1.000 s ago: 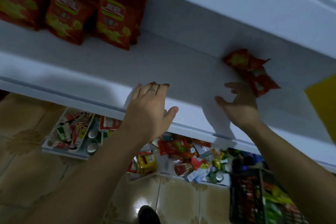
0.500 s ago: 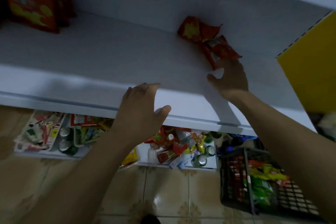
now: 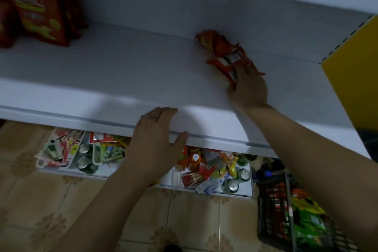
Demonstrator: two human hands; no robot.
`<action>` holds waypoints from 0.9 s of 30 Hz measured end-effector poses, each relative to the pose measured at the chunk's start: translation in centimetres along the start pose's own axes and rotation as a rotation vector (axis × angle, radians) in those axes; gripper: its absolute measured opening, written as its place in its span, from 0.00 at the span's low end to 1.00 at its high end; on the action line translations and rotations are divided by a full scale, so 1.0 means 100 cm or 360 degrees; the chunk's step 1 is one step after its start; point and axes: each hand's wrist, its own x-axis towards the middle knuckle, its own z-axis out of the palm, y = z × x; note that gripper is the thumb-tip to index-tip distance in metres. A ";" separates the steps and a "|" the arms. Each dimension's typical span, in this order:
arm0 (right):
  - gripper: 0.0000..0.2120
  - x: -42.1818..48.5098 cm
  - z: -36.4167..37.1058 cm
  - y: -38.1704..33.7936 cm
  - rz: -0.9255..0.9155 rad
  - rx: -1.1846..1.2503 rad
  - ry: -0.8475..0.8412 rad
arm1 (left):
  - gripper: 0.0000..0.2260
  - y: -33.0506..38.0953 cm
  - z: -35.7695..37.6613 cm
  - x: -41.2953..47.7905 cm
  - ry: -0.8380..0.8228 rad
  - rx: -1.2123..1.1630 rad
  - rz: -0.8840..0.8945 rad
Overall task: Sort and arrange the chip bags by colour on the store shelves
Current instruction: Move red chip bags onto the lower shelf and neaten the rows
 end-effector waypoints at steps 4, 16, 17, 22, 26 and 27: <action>0.25 -0.037 -0.028 -0.020 -0.0163 0.0234 -0.0213 | 0.29 0.011 0.002 -0.002 0.0011 -0.0082 0.0012; 0.13 -0.110 -0.100 -0.116 -0.0114 0.1709 -0.0746 | 0.38 -0.030 -0.031 -0.021 0.0207 -0.0643 -0.0329; 0.10 -0.108 -0.098 -0.123 -0.0007 0.1770 -0.0776 | 0.33 -0.033 -0.040 -0.027 0.0165 -0.0701 -0.0366; 0.06 -0.101 -0.086 -0.160 0.0133 0.1795 -0.0956 | 0.21 -0.063 -0.074 -0.051 0.0020 -0.1022 -0.0523; 0.04 -0.097 -0.070 -0.191 0.0013 0.1577 -0.0816 | 0.22 -0.094 -0.094 -0.064 -0.0027 -0.1037 -0.0645; 0.02 -0.095 -0.066 -0.199 0.0002 0.1514 -0.0723 | 0.24 -0.102 -0.100 -0.067 -0.0037 -0.1081 -0.0672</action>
